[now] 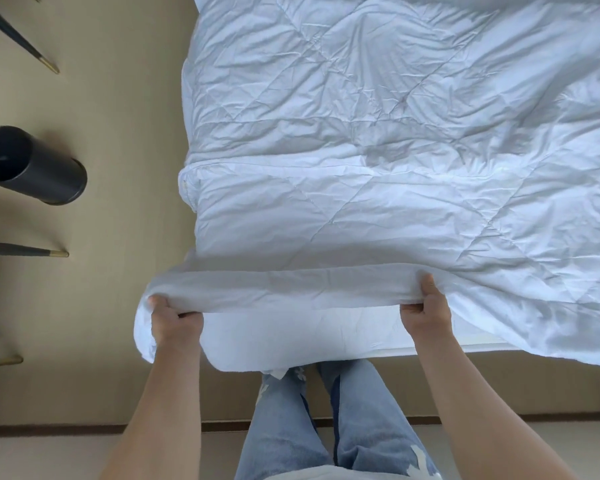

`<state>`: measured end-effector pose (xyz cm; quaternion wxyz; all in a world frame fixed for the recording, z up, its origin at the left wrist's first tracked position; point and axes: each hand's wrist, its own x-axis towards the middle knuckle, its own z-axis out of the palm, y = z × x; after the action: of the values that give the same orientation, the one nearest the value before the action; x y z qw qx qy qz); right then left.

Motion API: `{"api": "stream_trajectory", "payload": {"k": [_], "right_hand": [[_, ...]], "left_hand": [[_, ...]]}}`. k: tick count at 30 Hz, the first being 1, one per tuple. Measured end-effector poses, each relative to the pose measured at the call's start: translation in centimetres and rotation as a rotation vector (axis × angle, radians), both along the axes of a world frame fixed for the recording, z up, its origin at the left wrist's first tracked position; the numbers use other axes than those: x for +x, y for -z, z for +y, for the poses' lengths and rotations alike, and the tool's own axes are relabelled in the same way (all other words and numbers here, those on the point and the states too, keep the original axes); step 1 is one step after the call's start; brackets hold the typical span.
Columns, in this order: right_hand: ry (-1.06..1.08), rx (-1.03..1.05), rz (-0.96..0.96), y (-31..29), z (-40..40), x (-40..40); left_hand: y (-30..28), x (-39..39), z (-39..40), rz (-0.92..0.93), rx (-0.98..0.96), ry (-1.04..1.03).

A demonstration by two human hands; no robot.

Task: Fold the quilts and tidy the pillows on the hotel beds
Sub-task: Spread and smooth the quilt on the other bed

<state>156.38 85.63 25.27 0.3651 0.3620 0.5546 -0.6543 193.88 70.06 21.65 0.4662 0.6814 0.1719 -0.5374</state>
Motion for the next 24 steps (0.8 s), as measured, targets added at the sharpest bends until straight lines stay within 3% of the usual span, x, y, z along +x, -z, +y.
{"api": "stream_trajectory", "payload": {"k": [7,10,13,14,18,24], "right_hand": [[-0.115,-0.043,0.093,-2.2,-6.5,-4.7],[-0.135,-0.102,0.125,-3.0,-9.6,-6.4],[-0.143,-0.133,0.156,-3.4,-12.3,-7.9],[-0.151,-0.137,0.171,-3.4,-13.1,-8.4],[-0.17,-0.161,0.216,-3.1,-16.4,-10.0],[-0.12,-0.164,0.222,-2.5,-22.7,-11.5]], "left_hand": [[-3.1,-3.8,-2.1,-0.113,-0.015,-0.172],[-4.8,-6.4,-4.0,-0.013,-0.172,-0.302],[-6.2,-8.6,-6.7,0.034,-0.29,-0.25],[-6.6,-8.7,-7.1,-0.052,-0.285,-0.176],[-6.3,-9.5,-11.7,-0.069,-0.382,-0.109],[-5.3,-11.9,-18.7,-0.015,-0.432,-0.133]]}}
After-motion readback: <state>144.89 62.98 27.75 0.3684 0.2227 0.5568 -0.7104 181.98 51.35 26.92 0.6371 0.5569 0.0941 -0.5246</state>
